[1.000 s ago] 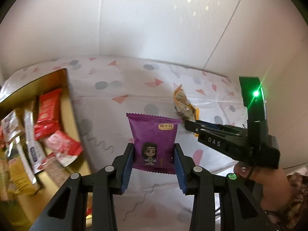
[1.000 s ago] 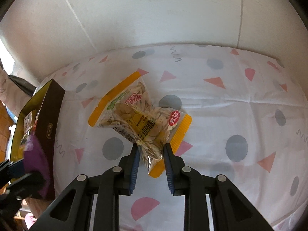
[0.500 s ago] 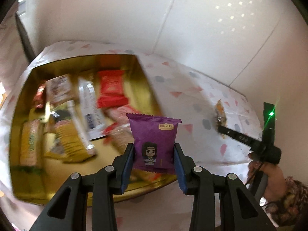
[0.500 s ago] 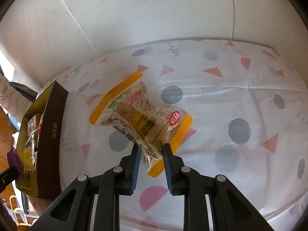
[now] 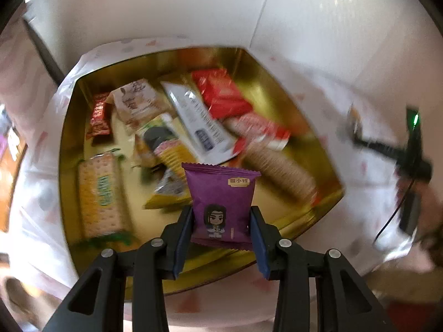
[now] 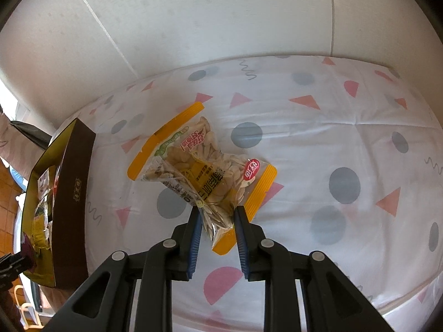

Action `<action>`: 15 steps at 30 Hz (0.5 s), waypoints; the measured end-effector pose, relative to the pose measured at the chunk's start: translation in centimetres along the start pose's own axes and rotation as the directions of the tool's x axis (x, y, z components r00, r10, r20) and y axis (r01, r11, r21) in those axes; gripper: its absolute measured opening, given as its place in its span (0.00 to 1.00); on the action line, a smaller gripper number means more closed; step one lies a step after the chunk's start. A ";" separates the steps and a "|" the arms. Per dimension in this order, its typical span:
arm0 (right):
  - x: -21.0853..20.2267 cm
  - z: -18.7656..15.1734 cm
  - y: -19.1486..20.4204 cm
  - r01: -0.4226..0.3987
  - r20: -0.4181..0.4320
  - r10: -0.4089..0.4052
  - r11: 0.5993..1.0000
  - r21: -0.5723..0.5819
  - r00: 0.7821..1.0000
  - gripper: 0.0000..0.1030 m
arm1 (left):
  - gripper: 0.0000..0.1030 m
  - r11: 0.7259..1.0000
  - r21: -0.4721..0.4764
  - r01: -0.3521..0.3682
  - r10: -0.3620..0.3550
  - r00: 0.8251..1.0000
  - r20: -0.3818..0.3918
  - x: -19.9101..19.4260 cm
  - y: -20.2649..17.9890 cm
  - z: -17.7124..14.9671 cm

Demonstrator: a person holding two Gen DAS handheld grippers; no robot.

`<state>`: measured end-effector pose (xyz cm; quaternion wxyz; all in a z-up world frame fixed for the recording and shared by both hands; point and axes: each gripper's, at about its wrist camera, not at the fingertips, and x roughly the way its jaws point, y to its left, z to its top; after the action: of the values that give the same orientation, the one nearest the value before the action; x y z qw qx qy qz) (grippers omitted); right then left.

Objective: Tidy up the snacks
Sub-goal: 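Lower the purple candy into the gold tray and open the left tool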

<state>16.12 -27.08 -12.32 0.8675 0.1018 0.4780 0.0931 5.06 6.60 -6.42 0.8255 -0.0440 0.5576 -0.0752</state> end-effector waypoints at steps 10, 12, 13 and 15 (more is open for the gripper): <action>0.0 0.0 0.0 0.007 -0.005 -0.007 1.000 0.012 1.000 0.23 | 0.60 0.996 0.032 -0.085 0.087 0.994 -0.063 0.3 3.3 -1.5; 0.0 0.1 0.0 0.009 -0.005 -0.009 1.000 0.012 1.000 0.23 | 0.62 0.999 -0.020 -0.050 0.050 0.998 -0.023 -0.6 3.9 -1.7; 0.1 0.1 0.0 0.010 -0.006 -0.010 1.000 0.010 1.000 0.23 | 0.61 0.998 -0.036 -0.044 0.043 0.999 -0.010 -0.8 3.9 -1.8; 0.1 0.1 0.1 0.014 -0.006 -0.014 1.000 0.008 1.000 0.23 | 0.57 0.997 -0.068 -0.046 0.048 0.999 0.015 -1.1 4.2 -2.0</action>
<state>16.26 -26.95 -12.30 0.8663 0.1018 0.4815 0.0853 3.07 10.91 -6.81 0.8297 -0.0595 0.5539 -0.0363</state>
